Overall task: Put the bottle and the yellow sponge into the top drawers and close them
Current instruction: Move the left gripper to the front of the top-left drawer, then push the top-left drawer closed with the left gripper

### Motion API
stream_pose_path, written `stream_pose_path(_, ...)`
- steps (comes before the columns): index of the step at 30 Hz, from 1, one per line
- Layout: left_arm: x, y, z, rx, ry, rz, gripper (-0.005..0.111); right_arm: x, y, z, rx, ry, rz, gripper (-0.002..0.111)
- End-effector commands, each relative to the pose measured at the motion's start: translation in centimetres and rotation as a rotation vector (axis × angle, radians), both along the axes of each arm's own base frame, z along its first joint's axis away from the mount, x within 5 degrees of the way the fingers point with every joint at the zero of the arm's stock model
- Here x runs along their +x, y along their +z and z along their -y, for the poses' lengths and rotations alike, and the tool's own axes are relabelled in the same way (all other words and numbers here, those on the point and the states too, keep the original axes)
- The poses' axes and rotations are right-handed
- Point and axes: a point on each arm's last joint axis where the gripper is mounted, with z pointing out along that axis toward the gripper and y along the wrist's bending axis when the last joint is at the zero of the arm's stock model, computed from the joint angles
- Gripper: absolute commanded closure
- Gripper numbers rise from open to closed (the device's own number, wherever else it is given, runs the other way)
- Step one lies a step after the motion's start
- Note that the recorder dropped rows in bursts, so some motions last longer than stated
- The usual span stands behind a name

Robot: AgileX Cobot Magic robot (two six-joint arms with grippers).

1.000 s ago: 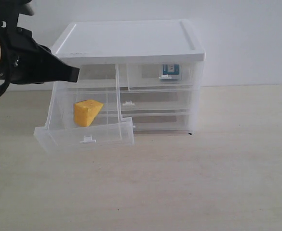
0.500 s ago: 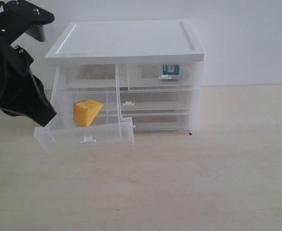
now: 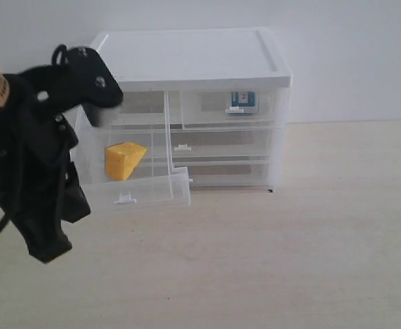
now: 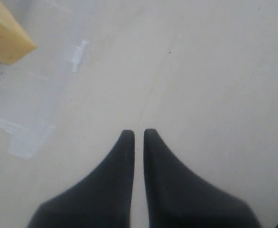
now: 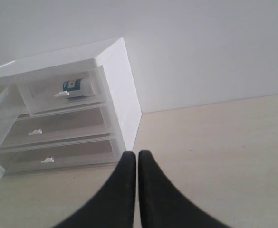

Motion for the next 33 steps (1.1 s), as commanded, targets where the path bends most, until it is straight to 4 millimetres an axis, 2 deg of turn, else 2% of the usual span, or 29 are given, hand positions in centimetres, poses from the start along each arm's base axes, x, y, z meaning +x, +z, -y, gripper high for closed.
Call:
stream_pose_path(1, 0.3, -2.6, 1.1, 0.169, -0.092, 0.072, 0.102, 0.0, 0.0, 0.0, -0.009, -0.002, 0.008, 0.108)
stream_pose_path(7, 1.0, -6.0, 2.9, 0.338, -0.138, 0.140, 0.102, 0.0, 0.0, 0.0, -0.009, -0.002, 0.008, 0.108)
stream_pose_path(14, 2.6, -7.3, 4.1, 0.338, -0.100, 0.263, 0.102, 0.0, 0.0, 0.0, -0.009, -0.002, 0.008, 0.108)
stream_pose_path(24, 4.0, -6.4, 3.9, 0.380, -0.032, 0.448, 0.102, 0.0, 0.0, 0.0, -0.005, -0.002, 0.008, 0.108)
stream_pose_path(33, 5.1, -5.4, 4.3, 0.353, -0.042, 0.615, 0.102, 0.0, 0.0, 0.0, -0.005, -0.002, 0.008, 0.108)
